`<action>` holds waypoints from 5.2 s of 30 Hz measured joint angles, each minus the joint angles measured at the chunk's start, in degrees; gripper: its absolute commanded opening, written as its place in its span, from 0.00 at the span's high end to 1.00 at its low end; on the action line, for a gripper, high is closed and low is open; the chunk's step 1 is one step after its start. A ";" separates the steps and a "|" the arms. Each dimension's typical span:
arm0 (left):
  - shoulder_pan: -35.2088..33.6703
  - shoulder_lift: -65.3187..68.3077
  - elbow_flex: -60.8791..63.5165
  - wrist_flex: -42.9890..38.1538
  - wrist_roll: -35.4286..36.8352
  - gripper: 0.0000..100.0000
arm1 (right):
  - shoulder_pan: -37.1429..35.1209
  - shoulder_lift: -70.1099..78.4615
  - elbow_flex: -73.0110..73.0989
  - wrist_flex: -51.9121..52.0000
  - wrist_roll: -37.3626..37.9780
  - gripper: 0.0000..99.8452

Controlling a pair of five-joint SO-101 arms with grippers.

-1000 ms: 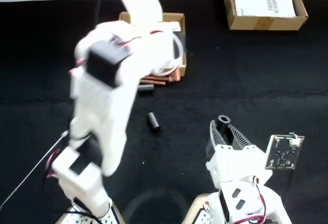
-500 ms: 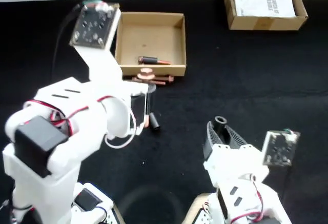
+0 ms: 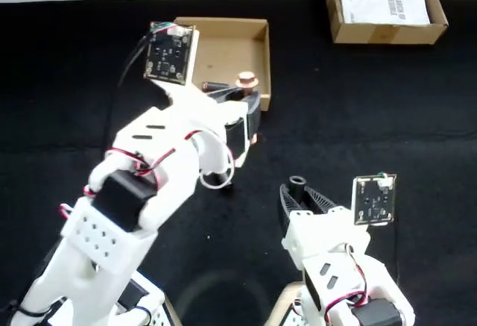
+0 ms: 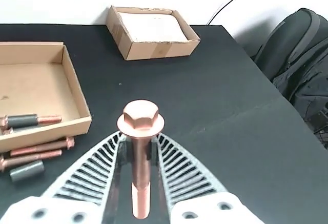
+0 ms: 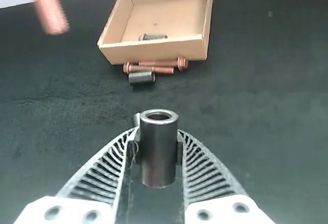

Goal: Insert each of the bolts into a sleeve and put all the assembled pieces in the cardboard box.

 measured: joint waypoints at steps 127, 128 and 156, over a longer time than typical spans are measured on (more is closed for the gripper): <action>-55.91 -57.49 73.41 -17.23 -14.42 0.99 | -1.14 97.14 -62.59 -25.76 49.76 0.99; -55.91 -58.46 73.93 -17.67 -14.42 0.99 | -1.14 99.34 -64.44 -25.76 52.48 0.99; -52.04 -52.84 74.29 -11.60 -14.42 0.99 | -0.44 146.64 -81.49 -58.37 81.49 0.89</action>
